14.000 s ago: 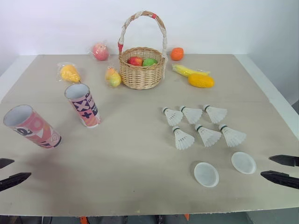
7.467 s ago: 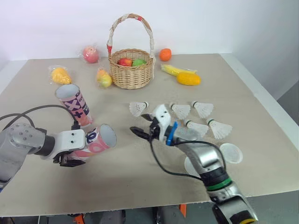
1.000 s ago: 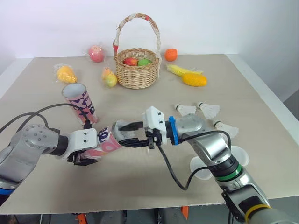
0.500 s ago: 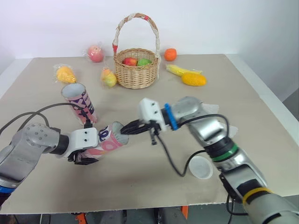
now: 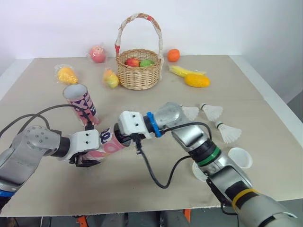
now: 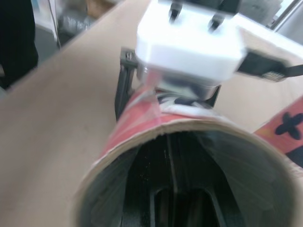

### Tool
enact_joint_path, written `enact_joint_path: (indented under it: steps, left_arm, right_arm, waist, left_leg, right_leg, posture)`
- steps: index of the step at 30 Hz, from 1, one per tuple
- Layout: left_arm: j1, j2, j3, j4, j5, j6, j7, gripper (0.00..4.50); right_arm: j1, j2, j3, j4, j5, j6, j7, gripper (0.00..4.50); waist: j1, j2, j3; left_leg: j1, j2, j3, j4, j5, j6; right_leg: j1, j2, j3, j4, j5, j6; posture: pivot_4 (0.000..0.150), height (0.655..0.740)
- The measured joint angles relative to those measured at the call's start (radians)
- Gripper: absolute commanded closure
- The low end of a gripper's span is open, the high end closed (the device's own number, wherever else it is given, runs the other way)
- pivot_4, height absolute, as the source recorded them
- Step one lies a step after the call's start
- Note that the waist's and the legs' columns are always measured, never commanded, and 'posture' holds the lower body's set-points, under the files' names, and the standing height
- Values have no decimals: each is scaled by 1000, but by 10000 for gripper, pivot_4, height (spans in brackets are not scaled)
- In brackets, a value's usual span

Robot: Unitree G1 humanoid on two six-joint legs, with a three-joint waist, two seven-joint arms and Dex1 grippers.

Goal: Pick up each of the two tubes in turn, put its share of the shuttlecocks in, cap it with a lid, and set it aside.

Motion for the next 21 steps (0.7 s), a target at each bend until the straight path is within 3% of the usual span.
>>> enact_joint_path:
  steps: [9, 21]
  left_arm:
    - [1, -79, 11, -16, -67, 10, 22, 13155]
    - [-48, -96, -28, 6, -95, -22, 7, 13155]
  right_arm:
    - [130, -300, -247, -270, 239, 265, 62, 44297]
    - [161, -302, -263, -334, 282, 331, -44, 44297]
  waist:
    - [-1, 0, 1]
    - [-13, -2, 2]
  left_leg:
    - [-1, 0, -2, 1, 0, 0]
    - [-1, 6, -2, 1, 0, 0]
  right_leg:
    - [1, 1, -2, 0, -4, 5]
    - [-1, 8, -2, 0, -2, 0]
  posture:
    - [1500, 7400]
    - [1500, 7400]
